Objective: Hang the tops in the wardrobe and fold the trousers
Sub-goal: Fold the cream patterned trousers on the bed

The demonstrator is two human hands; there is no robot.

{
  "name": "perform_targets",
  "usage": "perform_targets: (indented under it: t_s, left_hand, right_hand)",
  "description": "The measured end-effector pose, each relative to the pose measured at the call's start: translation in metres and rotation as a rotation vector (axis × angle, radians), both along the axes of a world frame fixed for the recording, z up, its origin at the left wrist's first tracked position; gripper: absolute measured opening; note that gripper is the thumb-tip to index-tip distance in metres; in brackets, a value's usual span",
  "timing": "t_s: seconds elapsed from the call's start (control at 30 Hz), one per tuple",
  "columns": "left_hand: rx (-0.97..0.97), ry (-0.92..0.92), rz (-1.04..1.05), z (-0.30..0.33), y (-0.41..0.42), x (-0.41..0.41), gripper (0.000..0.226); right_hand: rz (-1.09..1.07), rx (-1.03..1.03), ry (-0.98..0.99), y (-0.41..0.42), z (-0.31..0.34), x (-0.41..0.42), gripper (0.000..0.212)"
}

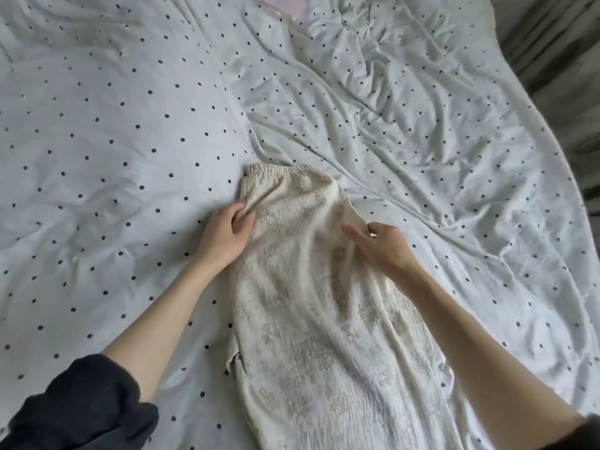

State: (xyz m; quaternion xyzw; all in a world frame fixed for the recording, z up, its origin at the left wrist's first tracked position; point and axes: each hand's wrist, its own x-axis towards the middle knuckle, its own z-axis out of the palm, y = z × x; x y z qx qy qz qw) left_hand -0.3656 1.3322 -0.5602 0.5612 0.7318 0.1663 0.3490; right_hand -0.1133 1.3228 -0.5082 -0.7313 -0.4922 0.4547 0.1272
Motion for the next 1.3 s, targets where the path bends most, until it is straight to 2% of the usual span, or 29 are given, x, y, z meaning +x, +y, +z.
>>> perform_targets:
  t_s: [0.1,0.17,0.3,0.37,0.43,0.5,0.63,0.77,0.83,0.9,1.03,1.2,1.3]
  left_hand:
    - [-0.043,-0.119,0.12,0.006,-0.022,0.005,0.048]
    - [-0.032,-0.132,0.22,0.011,-0.039,0.009,0.047]
    - [0.041,-0.182,0.356,0.018,-0.067,0.014,0.034]
    - [0.041,-0.184,0.364,0.028,-0.084,0.017,0.036]
    - [0.047,-0.166,0.364,0.038,-0.104,0.022,0.038]
    - [0.042,-0.177,0.363,0.048,-0.13,0.029,0.038]
    - [-0.024,-0.281,0.403,0.053,-0.186,0.05,0.026]
    - [-0.074,-0.414,0.526,0.055,-0.249,0.081,0.025]
    - [-0.138,-0.456,0.556,0.052,-0.278,0.098,0.031]
    - [-0.172,-0.461,0.58,0.048,-0.313,0.12,0.032]
    - [-0.176,-0.455,0.617,0.037,-0.374,0.158,0.023]
    - [-0.221,-0.506,0.624,0.023,-0.455,0.213,0.036]
    - [-0.324,-0.497,0.606,0.009,-0.502,0.229,0.046]
  right_hand:
    - [0.051,-0.115,0.084,-0.026,0.007,0.016,0.042]
    - [0.056,-0.171,0.097,-0.037,0.014,0.029,0.038]
    - [-0.142,-0.038,0.009,-0.039,0.011,0.041,0.037]
    - [-0.143,-0.003,-0.069,-0.044,0.01,0.041,0.036]
    - [-0.141,0.008,-0.103,-0.059,0.007,0.043,0.045]
    - [-0.169,0.026,-0.08,-0.086,0.008,0.047,0.048]
    - [-0.115,-0.01,-0.031,-0.149,0.006,0.064,0.039]
    - [-0.024,-0.07,0.1,-0.226,-0.005,0.099,0.029]
    - [0.0,-0.054,0.08,-0.259,-0.017,0.118,0.031]
    - [-0.026,-0.035,0.069,-0.296,-0.031,0.143,0.021]
    - [-0.009,-0.217,0.122,-0.363,-0.044,0.177,0.021]
    - [0.082,-0.258,0.139,-0.424,-0.039,0.202,0.023]
    - [0.121,-0.276,0.141,-0.44,-0.043,0.207,0.029]
